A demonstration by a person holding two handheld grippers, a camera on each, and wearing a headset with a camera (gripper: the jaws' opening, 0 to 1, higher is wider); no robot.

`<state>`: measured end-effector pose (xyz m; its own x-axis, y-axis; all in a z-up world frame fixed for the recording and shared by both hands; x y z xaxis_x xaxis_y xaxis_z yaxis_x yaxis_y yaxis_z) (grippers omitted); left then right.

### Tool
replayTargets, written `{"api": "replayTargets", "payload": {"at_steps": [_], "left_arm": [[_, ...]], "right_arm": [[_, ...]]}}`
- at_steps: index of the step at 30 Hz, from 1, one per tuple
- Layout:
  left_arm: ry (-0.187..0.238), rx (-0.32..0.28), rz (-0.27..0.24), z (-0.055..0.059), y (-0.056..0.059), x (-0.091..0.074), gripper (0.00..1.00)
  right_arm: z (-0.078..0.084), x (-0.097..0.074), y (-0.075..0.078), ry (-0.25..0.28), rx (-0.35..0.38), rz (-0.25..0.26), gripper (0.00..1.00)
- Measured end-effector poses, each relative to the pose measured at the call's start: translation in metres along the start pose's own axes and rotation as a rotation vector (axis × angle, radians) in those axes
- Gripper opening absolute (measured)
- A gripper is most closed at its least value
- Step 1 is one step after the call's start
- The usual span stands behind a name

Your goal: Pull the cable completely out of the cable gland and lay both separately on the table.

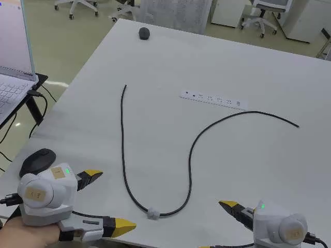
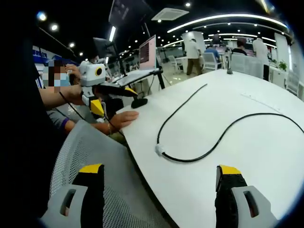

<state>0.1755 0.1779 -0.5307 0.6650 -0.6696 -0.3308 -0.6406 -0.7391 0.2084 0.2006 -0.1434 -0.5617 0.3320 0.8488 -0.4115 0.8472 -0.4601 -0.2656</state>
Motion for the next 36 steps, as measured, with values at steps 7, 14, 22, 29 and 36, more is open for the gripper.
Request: {"api": "replayTargets", "payload": {"at_steps": [7,14,22,29,36], "left_arm": [[0.008,-0.003,0.001,-0.003,-0.001,0.002,0.94],[-0.006,-0.003,0.012,-0.001,-0.002,0.003,0.93],[-0.008,-0.002,0.009,0.0,-0.002,0.003,0.93],[-0.018,0.001,0.021,0.0,-0.002,0.005,0.94],[-0.007,-0.003,0.019,-0.001,-0.003,0.003,0.93]], "right_arm": [[0.002,0.002,-0.001,-0.011,0.001,-0.009,0.98],[-0.002,0.004,-0.001,0.003,0.004,-0.006,0.98],[-0.004,0.009,0.002,-0.008,-0.004,-0.017,0.98],[-0.007,0.012,0.002,0.001,-0.008,-0.019,0.98],[-0.01,0.022,0.0,-0.008,-0.018,-0.038,0.98]]}}
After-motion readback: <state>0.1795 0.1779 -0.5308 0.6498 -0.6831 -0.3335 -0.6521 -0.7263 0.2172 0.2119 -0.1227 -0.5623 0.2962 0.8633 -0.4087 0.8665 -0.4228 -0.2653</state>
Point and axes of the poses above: the centre of the closed fingertips' face, and the gripper's own axes: x roughly forward along the fingers, y roughly to its right, z roughly out of its underside, the point moved 10 cm from there along -x, roughly backward along the fingers, and after that the axes turned 10 degrees about y, right-handed, at the moved point
